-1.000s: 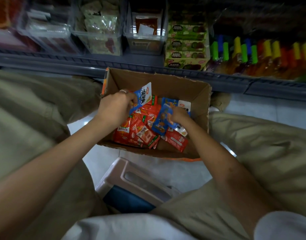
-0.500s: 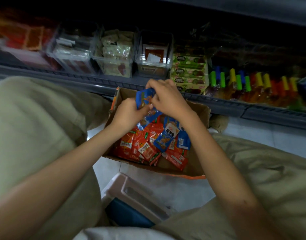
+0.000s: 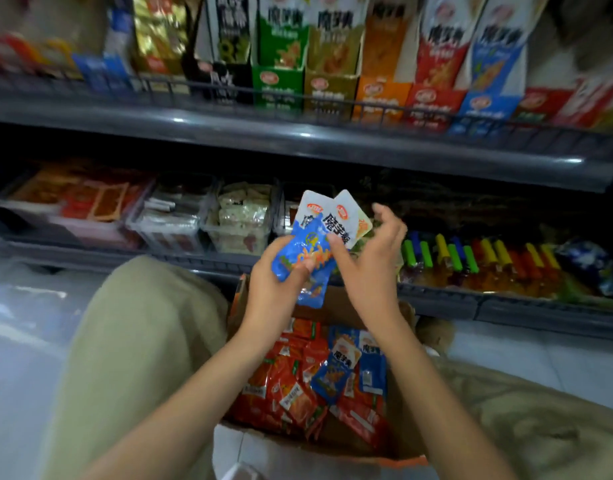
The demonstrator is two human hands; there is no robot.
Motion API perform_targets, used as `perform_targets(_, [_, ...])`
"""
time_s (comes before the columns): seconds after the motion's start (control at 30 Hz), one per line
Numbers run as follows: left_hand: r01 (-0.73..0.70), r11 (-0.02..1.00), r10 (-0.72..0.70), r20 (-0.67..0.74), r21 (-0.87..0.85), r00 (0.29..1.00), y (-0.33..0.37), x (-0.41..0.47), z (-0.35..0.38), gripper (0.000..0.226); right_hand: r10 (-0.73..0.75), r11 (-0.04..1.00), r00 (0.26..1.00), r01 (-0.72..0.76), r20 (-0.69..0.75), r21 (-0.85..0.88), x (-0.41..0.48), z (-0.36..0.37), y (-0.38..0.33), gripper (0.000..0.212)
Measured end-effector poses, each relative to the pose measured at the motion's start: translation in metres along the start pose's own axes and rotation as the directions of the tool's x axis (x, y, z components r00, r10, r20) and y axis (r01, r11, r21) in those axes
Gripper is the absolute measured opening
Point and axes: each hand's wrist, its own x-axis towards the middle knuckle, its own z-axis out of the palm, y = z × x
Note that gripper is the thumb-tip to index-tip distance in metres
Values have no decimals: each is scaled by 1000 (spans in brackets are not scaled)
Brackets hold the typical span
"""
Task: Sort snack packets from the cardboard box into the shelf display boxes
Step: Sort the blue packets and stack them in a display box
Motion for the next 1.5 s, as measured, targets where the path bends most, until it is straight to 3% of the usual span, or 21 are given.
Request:
perform_targets(0.03, [-40, 999, 40, -2, -26, 999, 6, 1, 2, 40, 124, 980, 989, -136, 84, 149, 7, -5, -5, 58])
perform_targets(0.1, [-96, 995, 96, 0, -30, 995, 13, 5, 4, 63, 269, 844, 917, -372, 295, 388, 19, -18, -16, 50])
perform_targets(0.17, [-121, 993, 121, 17, -1, 992, 20, 6, 5, 71, 312, 780, 878, -455, 364, 429, 28, -34, -21, 53])
perform_targets(0.27, [-164, 986, 157, 164, 32, 974, 34, 12, 8, 72, 225, 834, 882, -394, 415, 386, 46, -61, -27, 47])
perform_targets(0.37, [-255, 955, 198, 313, 154, 929, 55, 26, 22, 74, 100, 883, 937, -238, 335, 404, 65, -87, -37, 32])
perform_targets(0.6, [-620, 726, 512, 368, 299, 777, 129, 71, 85, 71, 84, 727, 988, -147, 126, 671, 114, -143, -70, 5])
perform_targets(0.67, [-692, 660, 594, 361, 293, 720, 146, 83, 106, 70, 24, 744, 993, -92, 112, 662, 127, -158, -77, 8])
perform_targets(0.8, [-752, 624, 661, 368, 215, 654, 162, 106, 140, 69, -160, 814, 987, 134, -3, 565, 154, -192, -76, 16])
perform_targets(0.9, [-763, 467, 692, 353, 447, 629, 152, 130, 161, 77, -221, 851, 965, 262, -142, 456, 180, -211, -62, 22])
perform_targets(1.0, [-699, 367, 666, 351, 613, 658, 129, 158, 179, 79, -214, 845, 941, 313, -263, 434, 209, -220, -40, 22])
perform_targets(1.07, [-717, 170, 724, 408, 677, 557, 108, 179, 189, 63, -202, 832, 936, 320, -290, 454, 226, -220, -25, 20])
perform_targets(1.13, [-718, -10, 777, 457, 696, 432, 84, 198, 196, 39, -188, 814, 944, 305, -272, 494, 241, -214, -11, 19])
perform_targets(1.23, [-706, -141, 798, 502, 694, 334, 60, 210, 205, 20, -171, 781, 957, 277, -236, 560, 258, -204, 7, 19])
perform_targets(1.33, [-674, -171, 813, 489, 719, 315, 54, 213, 206, 22, -209, 823, 962, 271, -178, 499, 273, -196, 20, 24])
perform_targets(1.5, [-668, -175, 815, 487, 723, 314, 52, 211, 206, 23, -302, 943, 952, 292, 43, 163, 286, -184, 27, 32])
